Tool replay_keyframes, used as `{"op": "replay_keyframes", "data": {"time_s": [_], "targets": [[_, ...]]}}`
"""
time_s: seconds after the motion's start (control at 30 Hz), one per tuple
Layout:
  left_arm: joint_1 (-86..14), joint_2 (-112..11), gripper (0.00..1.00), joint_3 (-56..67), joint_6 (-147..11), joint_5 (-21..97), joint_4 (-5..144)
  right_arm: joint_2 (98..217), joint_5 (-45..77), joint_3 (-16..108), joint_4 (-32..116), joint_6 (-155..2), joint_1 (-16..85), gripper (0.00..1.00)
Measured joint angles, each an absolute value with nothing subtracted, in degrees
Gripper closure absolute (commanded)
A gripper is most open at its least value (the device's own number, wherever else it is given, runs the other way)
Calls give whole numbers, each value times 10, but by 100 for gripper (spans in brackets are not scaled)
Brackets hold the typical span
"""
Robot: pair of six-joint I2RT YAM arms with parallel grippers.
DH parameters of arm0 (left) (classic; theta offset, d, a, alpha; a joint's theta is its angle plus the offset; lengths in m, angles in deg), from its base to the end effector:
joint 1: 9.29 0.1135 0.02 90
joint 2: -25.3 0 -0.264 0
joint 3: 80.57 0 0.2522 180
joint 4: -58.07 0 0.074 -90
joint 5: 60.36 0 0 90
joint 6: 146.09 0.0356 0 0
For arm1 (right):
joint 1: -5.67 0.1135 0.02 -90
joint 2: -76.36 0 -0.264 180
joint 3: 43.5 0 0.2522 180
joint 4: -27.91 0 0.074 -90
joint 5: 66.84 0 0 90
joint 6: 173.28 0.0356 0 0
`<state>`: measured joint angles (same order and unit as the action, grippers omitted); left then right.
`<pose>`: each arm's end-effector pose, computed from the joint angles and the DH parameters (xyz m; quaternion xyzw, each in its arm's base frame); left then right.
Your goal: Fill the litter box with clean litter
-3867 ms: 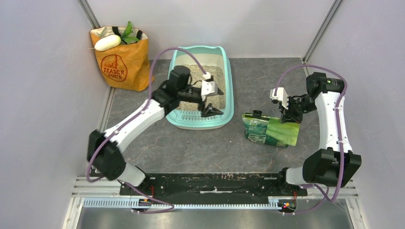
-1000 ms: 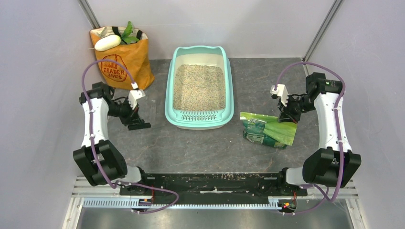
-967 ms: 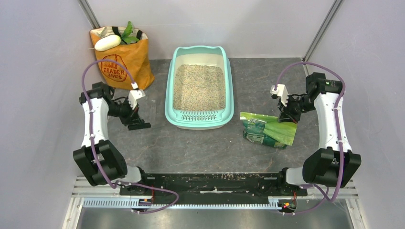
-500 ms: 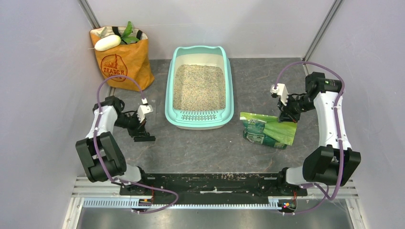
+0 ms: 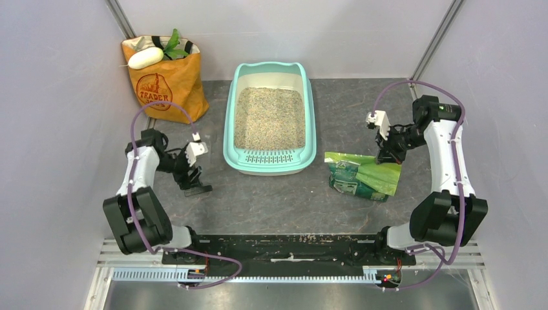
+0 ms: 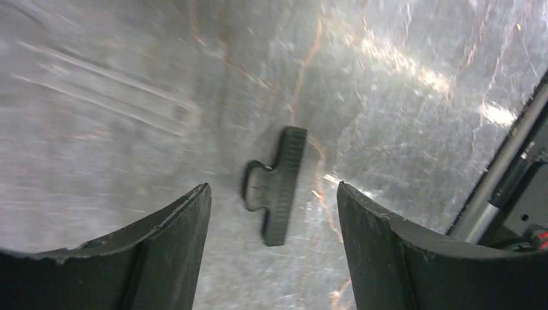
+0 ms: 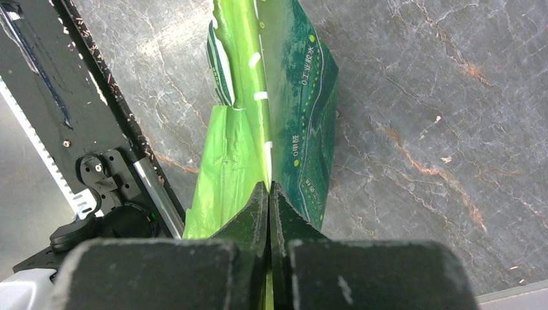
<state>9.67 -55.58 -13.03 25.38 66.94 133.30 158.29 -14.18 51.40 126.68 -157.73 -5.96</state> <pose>0.2208 0.0531 0.2137 0.4950 0.8078 -0.1955 0.2533 0.2357 -0.0265 0.3295 -0.5034 0.8019 0.2101 0.2437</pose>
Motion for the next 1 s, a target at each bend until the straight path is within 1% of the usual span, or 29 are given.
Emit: {"op": "replay_keyframes", "data": {"time_s": [0.07,0.1,0.17,0.3,0.4,0.47,0.57,0.7,0.87,1.0], "targets": [[86,-525,15,-102,252,690,1340,1591,-142,521,1269,-1571,-60,100],[76,-509,14,-89,250,696,1340,1595,-142,524,1269,-1567,-60,100],[24,-466,13,-57,227,707,1327,1607,-142,532,1276,-1562,-60,100],[-142,-386,12,-34,158,712,1235,1621,-142,542,1291,-1557,-60,100],[-283,-344,12,-59,99,695,1107,1637,-142,554,1302,-1556,-60,100],[-371,-339,12,-87,79,666,1013,1650,-143,563,1305,-1557,-60,100],[-483,-378,11,-116,76,622,894,1674,-143,579,1312,-1557,-60,99],[-588,-472,11,-137,84,590,754,1696,-143,588,1314,-1557,-61,99],[-667,-588,10,-143,108,573,606,1699,-146,588,1318,-1557,-61,99],[-709,-671,11,-129,116,561,515,1700,-147,589,1319,-1555,-61,99]]}}
